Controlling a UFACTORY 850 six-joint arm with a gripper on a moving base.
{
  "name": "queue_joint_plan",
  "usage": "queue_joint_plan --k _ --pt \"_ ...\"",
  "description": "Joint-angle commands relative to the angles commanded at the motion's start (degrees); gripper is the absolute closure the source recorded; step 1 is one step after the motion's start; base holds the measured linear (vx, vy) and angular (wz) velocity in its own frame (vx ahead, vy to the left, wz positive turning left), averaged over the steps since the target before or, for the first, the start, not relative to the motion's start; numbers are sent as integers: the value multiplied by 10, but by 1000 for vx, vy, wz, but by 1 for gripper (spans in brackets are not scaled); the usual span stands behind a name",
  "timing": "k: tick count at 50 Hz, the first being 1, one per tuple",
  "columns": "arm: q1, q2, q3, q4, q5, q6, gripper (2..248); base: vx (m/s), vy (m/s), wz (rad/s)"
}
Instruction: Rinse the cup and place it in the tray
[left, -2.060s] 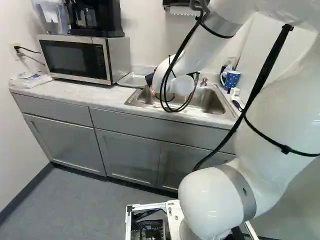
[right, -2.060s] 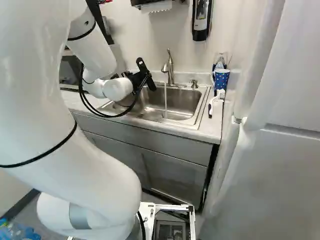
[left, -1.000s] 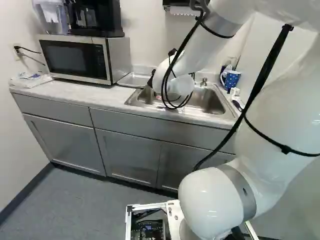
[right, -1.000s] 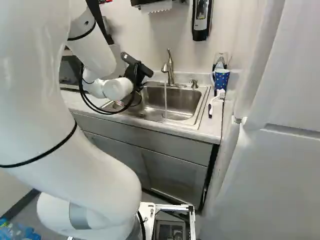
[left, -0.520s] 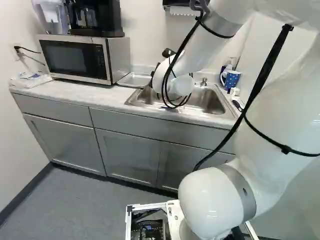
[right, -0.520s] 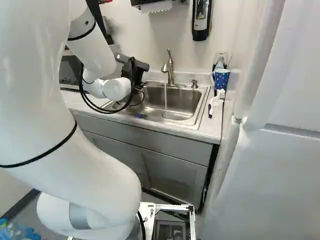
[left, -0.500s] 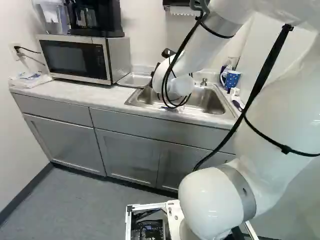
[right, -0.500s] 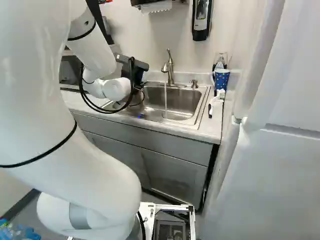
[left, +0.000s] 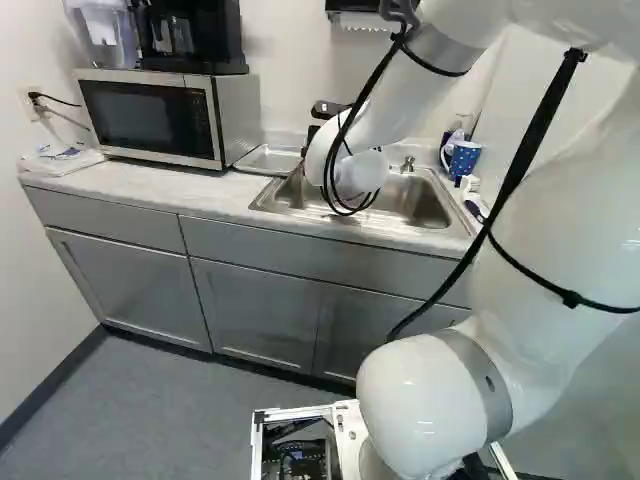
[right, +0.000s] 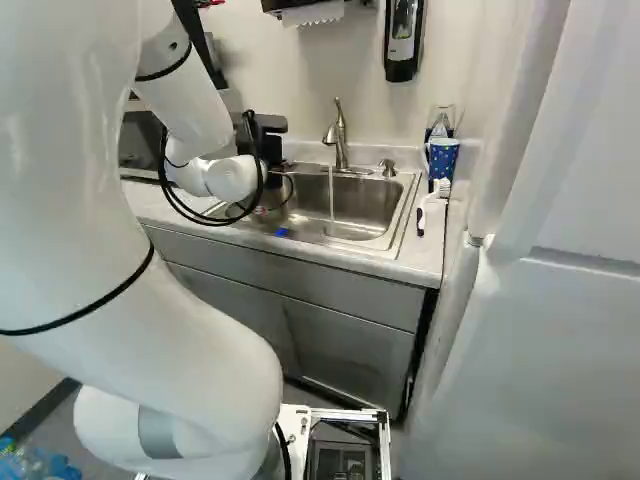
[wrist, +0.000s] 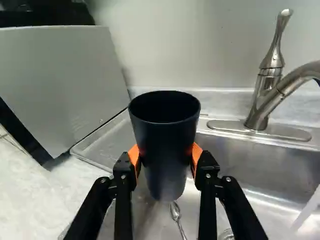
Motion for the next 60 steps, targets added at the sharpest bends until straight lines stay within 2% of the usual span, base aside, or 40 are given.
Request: queue_joint_plan --k 6,30,60 --pt "0 0 0 0 0 -36 130 0 0 0" --pt "4 -7 -7 0 0 -36 130 0 0 0" --pt "26 -75 -104 0 0 -36 130 0 0 0"
